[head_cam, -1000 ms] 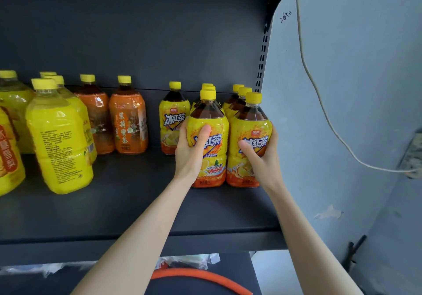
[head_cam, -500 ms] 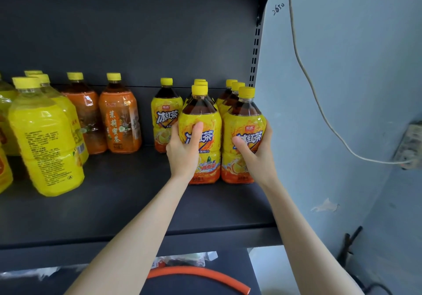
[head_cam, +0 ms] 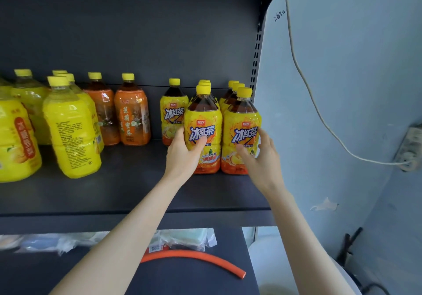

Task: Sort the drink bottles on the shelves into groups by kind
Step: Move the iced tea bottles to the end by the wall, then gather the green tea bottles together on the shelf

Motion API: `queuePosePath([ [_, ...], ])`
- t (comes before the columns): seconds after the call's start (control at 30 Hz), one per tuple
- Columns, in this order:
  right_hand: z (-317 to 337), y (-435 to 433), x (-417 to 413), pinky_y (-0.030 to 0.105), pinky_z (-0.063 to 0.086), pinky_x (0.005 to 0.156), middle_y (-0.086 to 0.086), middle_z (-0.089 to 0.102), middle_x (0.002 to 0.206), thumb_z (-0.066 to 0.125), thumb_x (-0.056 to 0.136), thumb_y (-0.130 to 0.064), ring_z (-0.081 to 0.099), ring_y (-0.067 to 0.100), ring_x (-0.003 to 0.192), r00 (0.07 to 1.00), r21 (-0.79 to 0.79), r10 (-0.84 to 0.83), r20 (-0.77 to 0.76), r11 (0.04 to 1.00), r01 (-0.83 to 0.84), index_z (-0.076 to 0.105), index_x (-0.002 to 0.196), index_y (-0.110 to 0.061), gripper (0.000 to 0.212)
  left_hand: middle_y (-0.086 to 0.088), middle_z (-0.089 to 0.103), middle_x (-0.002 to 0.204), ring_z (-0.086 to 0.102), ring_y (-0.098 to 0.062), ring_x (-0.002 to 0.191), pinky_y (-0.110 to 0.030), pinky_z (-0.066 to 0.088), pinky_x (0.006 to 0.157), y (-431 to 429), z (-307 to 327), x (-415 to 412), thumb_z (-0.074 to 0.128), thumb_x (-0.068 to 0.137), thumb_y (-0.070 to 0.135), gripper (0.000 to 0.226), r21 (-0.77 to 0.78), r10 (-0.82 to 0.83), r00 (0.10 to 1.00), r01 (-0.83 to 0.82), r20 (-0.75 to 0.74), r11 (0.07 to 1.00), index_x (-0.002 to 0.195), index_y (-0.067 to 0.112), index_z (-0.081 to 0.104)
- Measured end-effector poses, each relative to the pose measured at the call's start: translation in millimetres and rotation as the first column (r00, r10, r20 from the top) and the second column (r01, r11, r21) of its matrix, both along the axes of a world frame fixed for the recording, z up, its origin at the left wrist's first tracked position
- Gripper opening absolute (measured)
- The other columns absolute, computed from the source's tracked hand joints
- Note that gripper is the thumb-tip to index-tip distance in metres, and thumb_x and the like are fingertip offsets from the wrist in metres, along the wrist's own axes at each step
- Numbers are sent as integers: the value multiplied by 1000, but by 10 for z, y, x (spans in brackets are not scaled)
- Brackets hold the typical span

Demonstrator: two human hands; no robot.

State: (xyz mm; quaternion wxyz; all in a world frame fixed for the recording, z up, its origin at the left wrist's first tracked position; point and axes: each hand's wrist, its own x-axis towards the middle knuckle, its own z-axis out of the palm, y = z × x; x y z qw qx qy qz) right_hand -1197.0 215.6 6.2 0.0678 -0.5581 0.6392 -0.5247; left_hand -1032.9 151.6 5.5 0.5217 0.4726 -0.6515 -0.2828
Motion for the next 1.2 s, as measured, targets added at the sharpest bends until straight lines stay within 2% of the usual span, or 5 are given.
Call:
queuePosePath([
  [0.07,48,108,54,28,41,90,4,47,141,60,93,-29,53,19,110,1000,-28,-21,-22,999,21,46,138,-13,50,3,57,124,52,-15,116,-36,44,97,124,-33,130,60,89,35,42,-81,63,994,-56,85,995,126,17,52],
  [0.2,214,261,318,41,51,88,5,63,120,59,93,-26,60,21,106,1000,-105,21,-1,994,-21,63,118,-10,30,4,68,97,60,1,86,-6,44,74,447,123,478,60,90,20,8,-245,44,991,-11,126,970,96,18,65],
  [0.43,612,486,1152,33,51,78,-1,70,98,59,93,-25,64,14,89,993,-262,89,-81,959,-107,67,103,-14,17,14,69,88,64,1,84,-7,45,74,917,556,1408,60,90,20,8,-390,25,985,44,169,920,94,22,67],
  [0.53,644,613,1673,17,46,72,-6,68,90,59,94,-22,60,0,78,985,-280,141,-95,946,-162,68,102,-14,15,19,68,87,62,5,85,-3,42,74,1100,580,1995,60,89,21,8,-418,73,983,5,171,908,93,23,67],
  [1.2,311,163,4963,40,53,70,-2,70,95,58,94,-22,64,12,82,949,-218,272,-157,928,-302,68,97,-13,13,16,67,83,62,4,81,-2,41,69,889,362,5296,61,89,14,8,-431,187,958,-77,218,899,92,17,68],
])
